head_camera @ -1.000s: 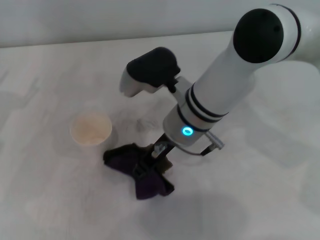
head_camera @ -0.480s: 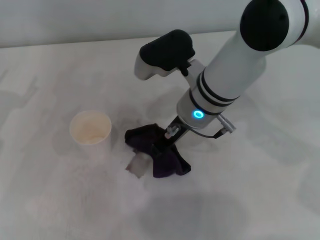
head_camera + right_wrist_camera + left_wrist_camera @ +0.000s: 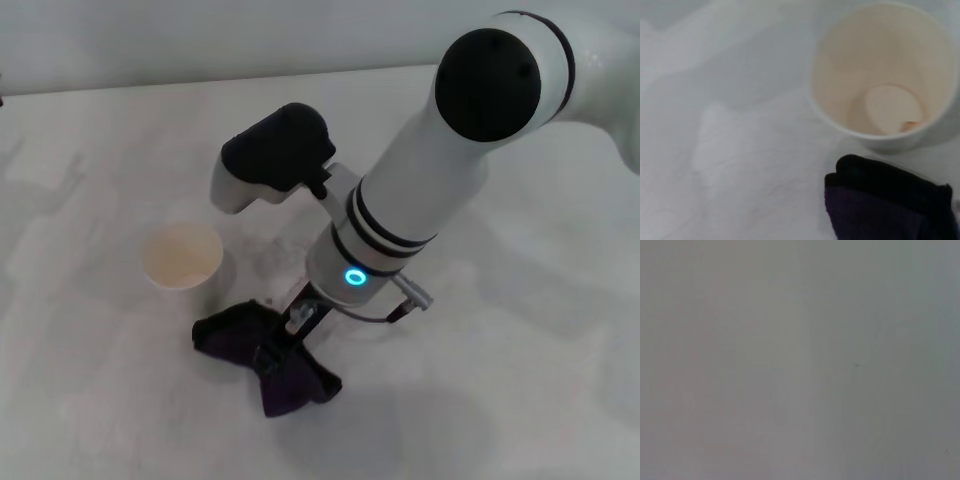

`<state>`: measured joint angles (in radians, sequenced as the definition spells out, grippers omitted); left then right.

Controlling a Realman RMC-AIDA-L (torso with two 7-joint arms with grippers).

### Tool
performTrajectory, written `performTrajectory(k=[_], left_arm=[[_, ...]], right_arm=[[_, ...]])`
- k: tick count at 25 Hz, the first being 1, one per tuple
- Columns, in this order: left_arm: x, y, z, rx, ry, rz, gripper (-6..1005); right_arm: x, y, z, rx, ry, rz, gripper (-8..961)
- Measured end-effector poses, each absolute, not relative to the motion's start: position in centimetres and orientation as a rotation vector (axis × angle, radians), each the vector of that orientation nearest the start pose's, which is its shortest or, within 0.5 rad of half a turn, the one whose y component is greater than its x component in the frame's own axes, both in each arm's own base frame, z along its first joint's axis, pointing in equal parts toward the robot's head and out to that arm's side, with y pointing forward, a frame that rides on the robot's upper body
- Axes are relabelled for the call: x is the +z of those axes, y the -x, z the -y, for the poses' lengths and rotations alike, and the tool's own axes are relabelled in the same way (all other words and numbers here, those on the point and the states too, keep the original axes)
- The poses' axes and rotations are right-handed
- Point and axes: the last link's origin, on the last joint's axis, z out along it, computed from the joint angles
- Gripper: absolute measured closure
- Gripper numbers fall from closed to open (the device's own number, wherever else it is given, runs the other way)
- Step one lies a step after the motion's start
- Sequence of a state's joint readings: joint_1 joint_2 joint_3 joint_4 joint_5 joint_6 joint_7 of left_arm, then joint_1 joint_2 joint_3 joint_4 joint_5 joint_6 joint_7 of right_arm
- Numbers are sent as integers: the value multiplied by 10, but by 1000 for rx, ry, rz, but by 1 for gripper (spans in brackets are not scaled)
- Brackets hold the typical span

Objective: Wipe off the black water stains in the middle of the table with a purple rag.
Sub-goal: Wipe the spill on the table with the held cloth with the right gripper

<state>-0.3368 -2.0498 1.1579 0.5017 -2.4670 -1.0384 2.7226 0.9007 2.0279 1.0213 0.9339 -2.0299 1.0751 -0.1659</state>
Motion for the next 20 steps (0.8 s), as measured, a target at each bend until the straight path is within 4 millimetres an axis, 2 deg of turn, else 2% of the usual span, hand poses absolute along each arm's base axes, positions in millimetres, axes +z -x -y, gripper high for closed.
performTrajectory(k=[4, 8, 13, 20], left_arm=[[45, 314, -357, -633, 1798, 247, 112], [45, 314, -357, -633, 1799, 248, 111], [44, 316, -355, -629, 1798, 255, 111], [43, 316, -356, -629, 1796, 265, 111]], right_arm=[[-146, -124, -315, -533, 2802, -1116, 782], [-146, -129, -315, -554, 2788, -1123, 782], [-137, -133, -328, -552, 2719, -1152, 783], [-112, -144, -350, -662, 2535, -1146, 783]])
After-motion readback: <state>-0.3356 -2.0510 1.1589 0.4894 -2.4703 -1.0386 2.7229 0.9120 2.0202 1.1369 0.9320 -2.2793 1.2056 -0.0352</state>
